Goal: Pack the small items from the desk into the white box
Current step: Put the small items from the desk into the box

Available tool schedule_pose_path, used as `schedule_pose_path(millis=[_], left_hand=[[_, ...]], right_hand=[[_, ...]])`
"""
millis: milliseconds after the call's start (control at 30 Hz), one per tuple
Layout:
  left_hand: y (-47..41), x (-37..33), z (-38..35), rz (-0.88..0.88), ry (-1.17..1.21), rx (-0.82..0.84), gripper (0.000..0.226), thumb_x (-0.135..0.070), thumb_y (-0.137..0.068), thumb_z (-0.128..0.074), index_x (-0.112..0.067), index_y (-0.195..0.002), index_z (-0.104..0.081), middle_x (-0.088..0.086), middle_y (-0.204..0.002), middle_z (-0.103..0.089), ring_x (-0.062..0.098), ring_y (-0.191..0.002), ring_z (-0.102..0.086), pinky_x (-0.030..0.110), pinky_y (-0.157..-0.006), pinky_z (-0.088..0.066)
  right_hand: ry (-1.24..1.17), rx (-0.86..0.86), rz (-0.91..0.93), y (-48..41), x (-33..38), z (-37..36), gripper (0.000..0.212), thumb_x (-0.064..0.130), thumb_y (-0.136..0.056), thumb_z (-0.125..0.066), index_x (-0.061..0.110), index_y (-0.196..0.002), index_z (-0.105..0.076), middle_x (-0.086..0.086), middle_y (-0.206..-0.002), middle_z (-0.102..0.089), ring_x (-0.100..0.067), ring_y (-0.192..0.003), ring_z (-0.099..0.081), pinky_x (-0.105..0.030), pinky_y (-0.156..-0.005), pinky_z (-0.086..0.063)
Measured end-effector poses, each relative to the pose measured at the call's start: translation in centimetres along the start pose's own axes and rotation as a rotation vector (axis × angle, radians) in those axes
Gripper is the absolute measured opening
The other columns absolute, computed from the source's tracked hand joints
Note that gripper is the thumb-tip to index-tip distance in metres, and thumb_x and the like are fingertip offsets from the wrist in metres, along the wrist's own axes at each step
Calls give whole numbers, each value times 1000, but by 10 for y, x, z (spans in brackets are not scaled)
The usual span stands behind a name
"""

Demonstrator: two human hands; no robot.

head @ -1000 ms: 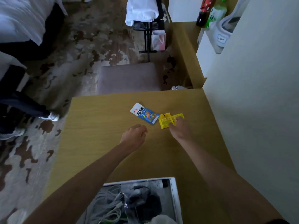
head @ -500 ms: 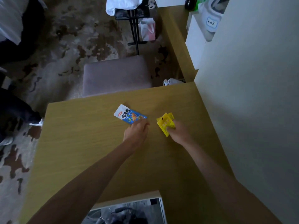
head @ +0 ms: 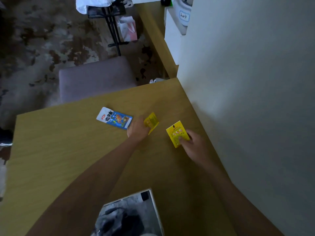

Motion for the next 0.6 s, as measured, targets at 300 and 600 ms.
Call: schedule_pose_path(millis=[300,600], left_hand=[[122,26,78,-330,500,172,19,2,-92,-49,-5,-109,-57,13,-84,-62,22,-66,-60,43,-78,-52],[252,83,176,-530,568,31,26,-9,-99,-41,-8,-121,-55,2,-91,-61,2,-76,-54,18,-74,-47]], right_hand=[[-428,-48,100,81,76,-14,38,-4,-80,-72,5,-115,-60,-8,-98,-70,-7,-80,-67,-18,-69,-55],[-59,195,427,164,169,-81,41,9,-88,-66,13,-129,-60,-4,-107,-72,-11,-91,-69,-18,-78,-54]])
Point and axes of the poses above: each hand's wrist, its own y-axis away from the middle knuckle, its own z-axis out of the back of the hand, x = y × z, the point moved 5 cm from there along -y, towards the middle knuckle
